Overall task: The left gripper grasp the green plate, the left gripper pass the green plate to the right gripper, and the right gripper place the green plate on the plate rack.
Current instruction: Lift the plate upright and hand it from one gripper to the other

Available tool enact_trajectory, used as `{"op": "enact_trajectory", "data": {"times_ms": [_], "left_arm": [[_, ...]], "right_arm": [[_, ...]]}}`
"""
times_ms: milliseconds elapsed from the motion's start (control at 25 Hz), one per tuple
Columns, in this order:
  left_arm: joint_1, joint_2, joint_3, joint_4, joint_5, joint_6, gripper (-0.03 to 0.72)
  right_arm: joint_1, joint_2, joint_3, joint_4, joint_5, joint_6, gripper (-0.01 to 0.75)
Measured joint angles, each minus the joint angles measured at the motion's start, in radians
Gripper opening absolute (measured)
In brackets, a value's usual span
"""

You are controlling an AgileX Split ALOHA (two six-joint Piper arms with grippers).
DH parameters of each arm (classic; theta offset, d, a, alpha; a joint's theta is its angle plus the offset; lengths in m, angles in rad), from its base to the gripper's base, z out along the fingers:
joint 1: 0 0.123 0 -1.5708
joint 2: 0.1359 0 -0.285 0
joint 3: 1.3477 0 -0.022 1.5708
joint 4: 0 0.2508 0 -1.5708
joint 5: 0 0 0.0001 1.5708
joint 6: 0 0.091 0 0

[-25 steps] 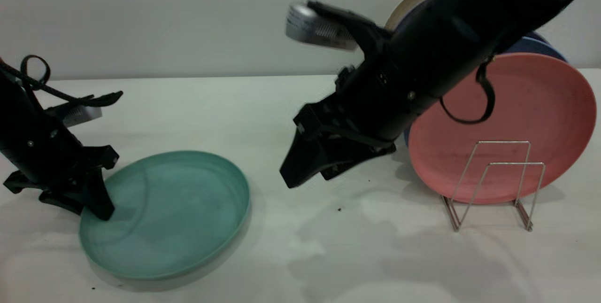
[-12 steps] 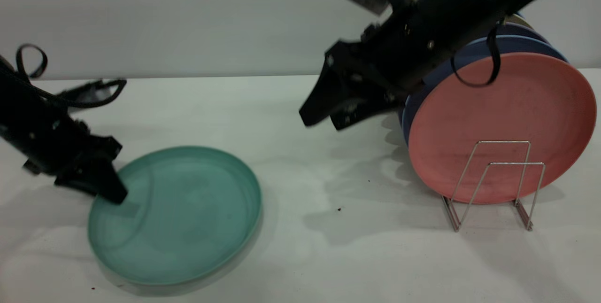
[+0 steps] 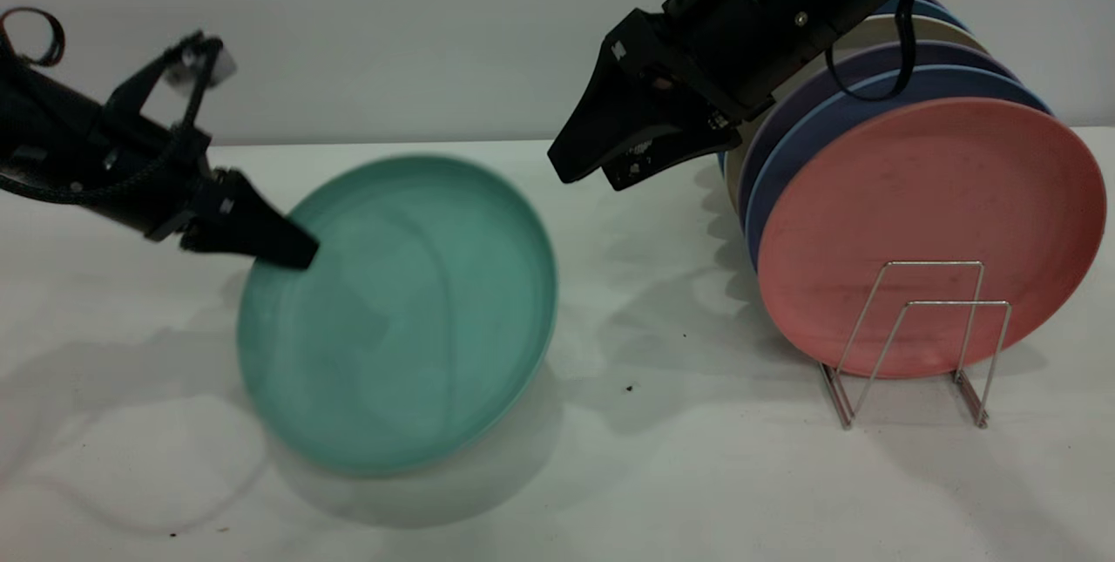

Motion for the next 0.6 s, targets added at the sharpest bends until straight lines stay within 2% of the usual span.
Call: {"op": "enact_trajectory", "data": {"times_ms": [200, 600], "left_arm": [[0.000, 0.000, 0.000, -0.096, 0.038, 0.104, 0.024], [-0.019, 0.000, 0.000, -0.100, 0.054, 0.117, 0.024]], "right_arm": [[0.000, 0.039, -0.020, -0.009, 0.019, 0.000, 0.541], [0.000, 0.096, -0.041, 0.017, 0.038, -0.002, 0.529]]}}
